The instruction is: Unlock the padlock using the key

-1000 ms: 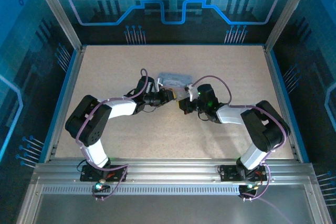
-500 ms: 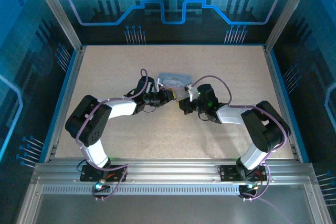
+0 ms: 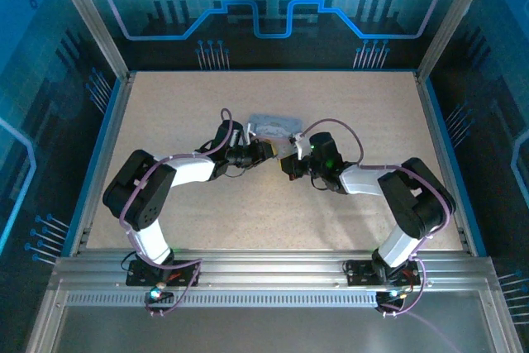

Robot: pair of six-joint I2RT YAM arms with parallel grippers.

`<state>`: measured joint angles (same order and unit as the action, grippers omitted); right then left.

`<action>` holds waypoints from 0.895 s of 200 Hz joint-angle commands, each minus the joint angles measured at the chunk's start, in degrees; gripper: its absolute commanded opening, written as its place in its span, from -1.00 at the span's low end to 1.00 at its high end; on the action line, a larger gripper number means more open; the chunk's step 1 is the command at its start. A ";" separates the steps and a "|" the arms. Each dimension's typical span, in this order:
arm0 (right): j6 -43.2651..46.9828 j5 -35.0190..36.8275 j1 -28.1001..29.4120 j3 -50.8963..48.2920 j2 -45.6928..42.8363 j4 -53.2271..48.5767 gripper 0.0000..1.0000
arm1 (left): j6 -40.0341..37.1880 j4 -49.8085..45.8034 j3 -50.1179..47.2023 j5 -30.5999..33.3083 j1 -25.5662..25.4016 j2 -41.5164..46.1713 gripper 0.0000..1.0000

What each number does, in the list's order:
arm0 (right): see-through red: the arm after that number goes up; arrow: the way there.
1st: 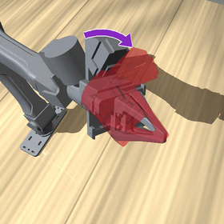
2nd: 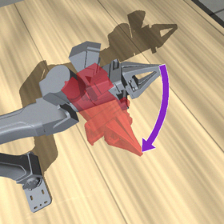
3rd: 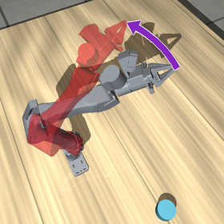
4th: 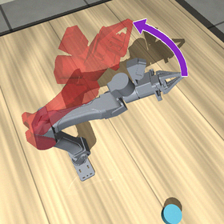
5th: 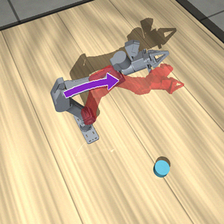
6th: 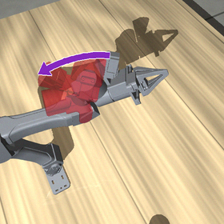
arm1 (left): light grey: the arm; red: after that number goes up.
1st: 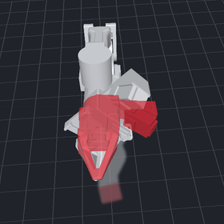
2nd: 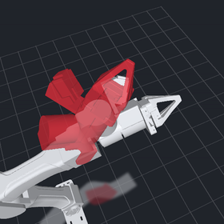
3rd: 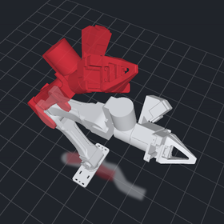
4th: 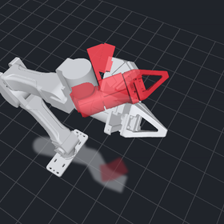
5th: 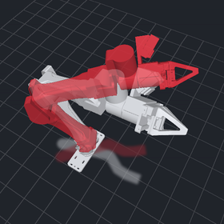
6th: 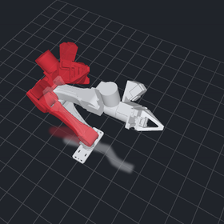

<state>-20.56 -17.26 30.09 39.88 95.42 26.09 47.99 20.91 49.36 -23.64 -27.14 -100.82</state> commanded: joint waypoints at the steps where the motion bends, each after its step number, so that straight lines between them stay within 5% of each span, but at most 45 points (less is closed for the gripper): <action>1: 0.64 -1.55 1.51 4.94 -0.34 7.83 -1.00 | 0.15 -2.46 0.64 -3.08 -1.47 -1.65 -0.75; 179: 7.09 4.87 3.93 6.39 1.70 3.29 -1.00 | 2.20 -3.30 1.28 -3.57 -1.55 -1.62 -0.76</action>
<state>-13.65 -11.09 32.71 42.54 96.79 21.78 49.60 19.55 49.43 -22.24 -27.00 -101.30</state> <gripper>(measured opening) 0.051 0.217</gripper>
